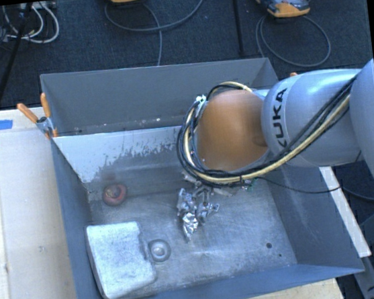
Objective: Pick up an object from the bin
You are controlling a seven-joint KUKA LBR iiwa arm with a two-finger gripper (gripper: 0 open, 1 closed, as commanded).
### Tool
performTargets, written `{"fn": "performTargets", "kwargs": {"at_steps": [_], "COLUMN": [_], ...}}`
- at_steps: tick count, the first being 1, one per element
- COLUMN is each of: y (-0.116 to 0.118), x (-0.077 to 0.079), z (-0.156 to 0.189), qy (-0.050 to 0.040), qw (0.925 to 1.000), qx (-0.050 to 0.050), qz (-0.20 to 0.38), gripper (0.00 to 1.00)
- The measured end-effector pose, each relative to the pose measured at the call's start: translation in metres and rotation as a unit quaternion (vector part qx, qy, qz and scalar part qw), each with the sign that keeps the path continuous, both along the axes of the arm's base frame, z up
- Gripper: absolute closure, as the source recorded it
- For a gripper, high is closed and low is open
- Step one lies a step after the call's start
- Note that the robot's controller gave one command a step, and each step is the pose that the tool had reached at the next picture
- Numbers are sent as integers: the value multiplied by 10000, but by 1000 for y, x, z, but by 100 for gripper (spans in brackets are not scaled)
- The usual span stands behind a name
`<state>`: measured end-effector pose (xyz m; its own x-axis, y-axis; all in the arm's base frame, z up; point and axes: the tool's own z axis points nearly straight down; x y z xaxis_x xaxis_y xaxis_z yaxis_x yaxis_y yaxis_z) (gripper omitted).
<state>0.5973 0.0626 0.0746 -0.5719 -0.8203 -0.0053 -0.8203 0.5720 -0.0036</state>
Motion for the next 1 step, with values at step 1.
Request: {"fn": "performTargets", "kwargs": {"at_steps": [1], "y": [-13], "x": [21], "z": [174], "qy": [-23], "qw": [9991], "qx": [-4], "qz": [431], "gripper": [100]}}
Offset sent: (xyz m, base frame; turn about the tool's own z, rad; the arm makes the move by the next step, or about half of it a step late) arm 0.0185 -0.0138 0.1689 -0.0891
